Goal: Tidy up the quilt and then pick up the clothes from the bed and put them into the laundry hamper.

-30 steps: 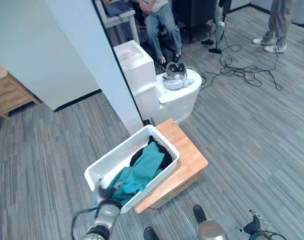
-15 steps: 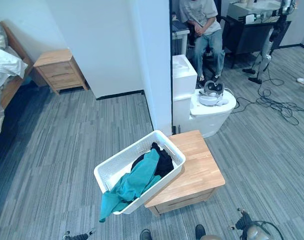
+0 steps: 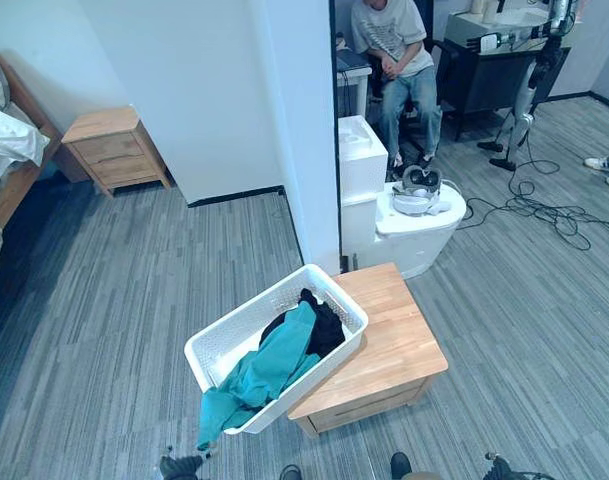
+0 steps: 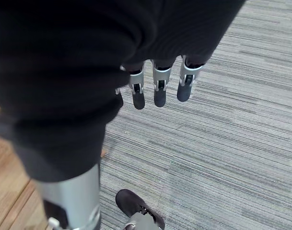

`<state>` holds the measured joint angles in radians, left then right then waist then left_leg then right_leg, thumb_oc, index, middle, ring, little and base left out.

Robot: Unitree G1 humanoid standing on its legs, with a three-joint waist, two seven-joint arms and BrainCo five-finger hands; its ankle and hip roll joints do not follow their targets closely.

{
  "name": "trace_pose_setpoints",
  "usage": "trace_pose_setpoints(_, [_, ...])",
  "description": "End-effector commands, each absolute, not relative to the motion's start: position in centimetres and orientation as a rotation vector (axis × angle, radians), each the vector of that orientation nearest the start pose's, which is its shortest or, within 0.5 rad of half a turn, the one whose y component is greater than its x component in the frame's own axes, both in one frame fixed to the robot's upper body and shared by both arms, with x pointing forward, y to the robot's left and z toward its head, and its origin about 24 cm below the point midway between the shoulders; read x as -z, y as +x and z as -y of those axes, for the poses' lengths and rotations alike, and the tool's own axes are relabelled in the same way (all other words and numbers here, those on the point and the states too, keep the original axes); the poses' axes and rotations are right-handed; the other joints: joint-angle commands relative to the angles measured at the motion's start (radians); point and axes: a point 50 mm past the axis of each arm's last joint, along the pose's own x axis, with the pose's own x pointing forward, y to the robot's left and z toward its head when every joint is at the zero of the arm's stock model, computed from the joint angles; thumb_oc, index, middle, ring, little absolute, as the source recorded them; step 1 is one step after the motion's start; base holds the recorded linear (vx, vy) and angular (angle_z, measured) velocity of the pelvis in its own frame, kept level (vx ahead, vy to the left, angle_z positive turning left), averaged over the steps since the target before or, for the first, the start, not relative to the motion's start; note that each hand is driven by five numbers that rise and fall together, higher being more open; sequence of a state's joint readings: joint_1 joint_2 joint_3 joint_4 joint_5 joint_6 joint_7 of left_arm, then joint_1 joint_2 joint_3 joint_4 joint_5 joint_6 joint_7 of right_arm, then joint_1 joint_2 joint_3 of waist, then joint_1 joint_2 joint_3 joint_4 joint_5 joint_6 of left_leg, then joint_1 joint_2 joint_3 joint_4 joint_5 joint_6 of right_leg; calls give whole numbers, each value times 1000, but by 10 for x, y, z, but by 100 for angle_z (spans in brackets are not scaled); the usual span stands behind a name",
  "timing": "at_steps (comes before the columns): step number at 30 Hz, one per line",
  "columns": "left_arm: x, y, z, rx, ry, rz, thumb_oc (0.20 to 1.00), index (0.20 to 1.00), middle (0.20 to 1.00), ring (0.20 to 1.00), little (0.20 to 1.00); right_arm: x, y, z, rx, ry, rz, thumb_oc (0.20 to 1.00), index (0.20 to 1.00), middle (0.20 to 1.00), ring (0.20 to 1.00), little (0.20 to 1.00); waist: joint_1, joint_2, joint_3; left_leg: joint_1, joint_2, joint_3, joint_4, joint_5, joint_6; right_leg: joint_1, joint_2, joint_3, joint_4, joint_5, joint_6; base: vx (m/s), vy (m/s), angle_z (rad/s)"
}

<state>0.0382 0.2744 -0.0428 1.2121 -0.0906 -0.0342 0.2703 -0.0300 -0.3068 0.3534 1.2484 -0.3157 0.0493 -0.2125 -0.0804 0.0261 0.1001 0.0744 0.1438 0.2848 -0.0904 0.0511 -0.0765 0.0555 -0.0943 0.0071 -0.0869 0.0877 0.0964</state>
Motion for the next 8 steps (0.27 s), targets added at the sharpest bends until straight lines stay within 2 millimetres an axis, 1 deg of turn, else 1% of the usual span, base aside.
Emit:
trace_pose_setpoints(1, [149, 90, -274, -378, 409, -1185, 1000, 1000, 1000, 1000, 1000, 147, 126, 254, -113, -926, -1139, 1000, 1000, 1000, 1000, 1000, -7, -30, 47, 60, -7, 17, 3, -70, -33, 52, -52, -21, 8, -134, 67, -2, 31, 0])
trace_pose_setpoints(6, [152, 87, -269, -327, 425, -1207, 1000, 1000, 1000, 1000, 1000, 147, 131, 250, -122, -916, -1121, 1000, 1000, 1000, 1000, 1000, -5, -34, 42, 60, -9, 17, 3, -74, -30, 50, -53, -18, 8, -134, 67, 0, 0, 0])
trace_pose_setpoints(8, [152, 88, -269, -318, 435, -1200, 1000, 1000, 1000, 1000, 1000, 147, 132, 248, -129, -914, -1114, 1000, 1000, 1000, 1000, 1000, -4, -36, 41, 61, -9, 15, 3, -75, -29, 52, -53, -18, 8, -135, 67, 0, 0, 0])
